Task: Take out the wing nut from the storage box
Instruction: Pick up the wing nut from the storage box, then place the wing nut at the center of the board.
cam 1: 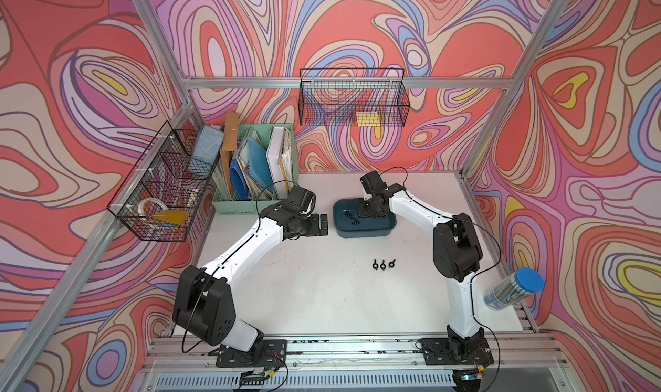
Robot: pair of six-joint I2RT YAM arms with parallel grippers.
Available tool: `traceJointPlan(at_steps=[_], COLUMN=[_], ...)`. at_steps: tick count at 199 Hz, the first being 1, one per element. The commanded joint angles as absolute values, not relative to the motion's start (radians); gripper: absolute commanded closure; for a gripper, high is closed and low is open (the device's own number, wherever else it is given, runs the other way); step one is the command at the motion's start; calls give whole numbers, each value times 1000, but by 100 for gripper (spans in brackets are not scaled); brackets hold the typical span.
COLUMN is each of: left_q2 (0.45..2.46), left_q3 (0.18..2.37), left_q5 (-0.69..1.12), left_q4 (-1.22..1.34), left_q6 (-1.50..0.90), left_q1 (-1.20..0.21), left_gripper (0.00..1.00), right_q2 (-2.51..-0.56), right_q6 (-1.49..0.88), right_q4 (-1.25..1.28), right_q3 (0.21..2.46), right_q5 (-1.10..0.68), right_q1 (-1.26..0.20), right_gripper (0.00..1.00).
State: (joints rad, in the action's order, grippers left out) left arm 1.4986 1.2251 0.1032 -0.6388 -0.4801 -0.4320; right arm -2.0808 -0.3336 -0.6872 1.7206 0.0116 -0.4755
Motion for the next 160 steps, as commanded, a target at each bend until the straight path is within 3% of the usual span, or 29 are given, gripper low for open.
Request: traceJointPlan(at_steps=[1,160], left_q2=[1450,1309], left_q3=[1200,1081], left_q5=[126,170], left_q4=[-637,-636], left_q6=[-491,-563], left_q1=[-427,-426], left_gripper=[1,1], right_q2=[-1992,-1574], right_q6=[-370,-615], right_q4=[-692,-693], right_q3=[1649,1180], right_q5=[48,150], right_q1=[-500,-689], right_gripper=[98,98])
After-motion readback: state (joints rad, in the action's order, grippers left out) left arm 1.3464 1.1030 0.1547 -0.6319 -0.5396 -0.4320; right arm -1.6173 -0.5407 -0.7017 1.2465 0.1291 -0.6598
